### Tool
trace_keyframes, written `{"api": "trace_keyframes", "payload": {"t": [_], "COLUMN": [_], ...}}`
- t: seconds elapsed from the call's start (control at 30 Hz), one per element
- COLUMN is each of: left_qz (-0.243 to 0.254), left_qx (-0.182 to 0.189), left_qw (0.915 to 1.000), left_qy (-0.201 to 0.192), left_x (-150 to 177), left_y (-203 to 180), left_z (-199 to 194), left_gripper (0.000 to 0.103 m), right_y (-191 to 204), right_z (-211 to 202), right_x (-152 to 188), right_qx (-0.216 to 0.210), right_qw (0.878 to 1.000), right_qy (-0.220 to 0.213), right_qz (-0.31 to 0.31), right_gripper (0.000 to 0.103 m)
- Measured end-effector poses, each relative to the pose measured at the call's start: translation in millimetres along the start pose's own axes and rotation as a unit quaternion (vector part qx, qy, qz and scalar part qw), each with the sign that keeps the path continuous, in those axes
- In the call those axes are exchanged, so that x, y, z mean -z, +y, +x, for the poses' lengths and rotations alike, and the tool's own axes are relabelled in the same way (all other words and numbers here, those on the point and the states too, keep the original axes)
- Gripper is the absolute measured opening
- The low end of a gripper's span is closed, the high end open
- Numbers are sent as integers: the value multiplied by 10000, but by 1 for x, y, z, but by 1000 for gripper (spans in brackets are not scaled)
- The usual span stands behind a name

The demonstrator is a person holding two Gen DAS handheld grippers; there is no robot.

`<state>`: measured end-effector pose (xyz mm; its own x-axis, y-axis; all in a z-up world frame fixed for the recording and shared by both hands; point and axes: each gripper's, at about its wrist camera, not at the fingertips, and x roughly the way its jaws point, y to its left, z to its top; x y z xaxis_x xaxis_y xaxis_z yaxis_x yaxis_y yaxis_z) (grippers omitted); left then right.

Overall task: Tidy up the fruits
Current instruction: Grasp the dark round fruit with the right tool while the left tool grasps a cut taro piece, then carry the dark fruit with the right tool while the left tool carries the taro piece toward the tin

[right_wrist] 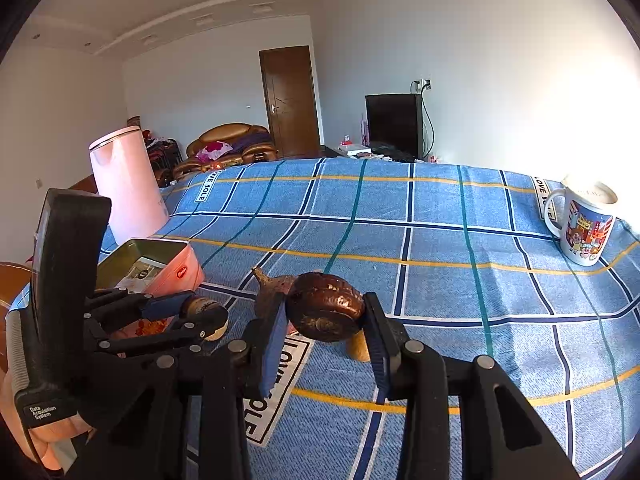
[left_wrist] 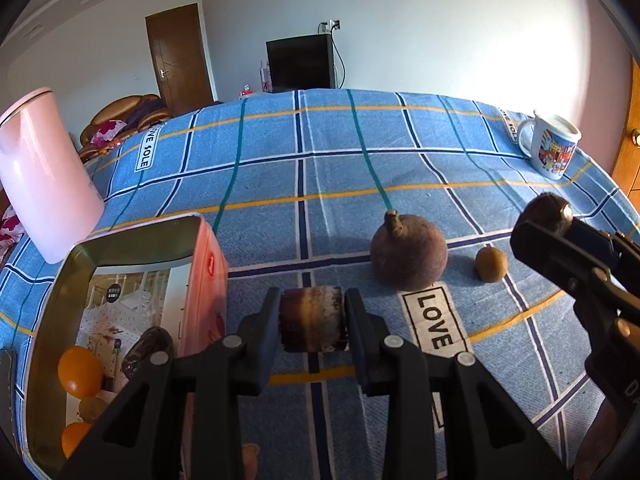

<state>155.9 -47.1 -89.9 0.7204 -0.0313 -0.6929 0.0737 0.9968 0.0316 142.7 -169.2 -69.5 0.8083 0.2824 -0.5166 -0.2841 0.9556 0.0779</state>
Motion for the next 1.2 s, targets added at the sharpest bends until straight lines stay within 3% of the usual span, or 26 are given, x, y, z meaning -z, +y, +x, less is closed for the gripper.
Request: {"api": "trace_keyframes", "payload": {"t": [0.23, 0.63, 1.2], "left_qz": [-76, 42, 54], "left_qx": [90, -142, -194], "left_qw": [9992, 9953, 9904], "left_qy": [-379, -955, -1371], "left_x": [4, 9, 16], "left_y": [3, -2, -5], "left_z": [-19, -43, -60], "left_gripper": [33, 33, 33], "right_y": [1, 3, 5], "right_z": [-7, -20, -31], "right_x": [0, 1, 4], "right_qx": [12, -53, -46], "right_qw": [9998, 9987, 9965], "right_qy": [-185, -499, -817], "right_qz": [-32, -79, -185], "right_gripper": [39, 39, 39]}}
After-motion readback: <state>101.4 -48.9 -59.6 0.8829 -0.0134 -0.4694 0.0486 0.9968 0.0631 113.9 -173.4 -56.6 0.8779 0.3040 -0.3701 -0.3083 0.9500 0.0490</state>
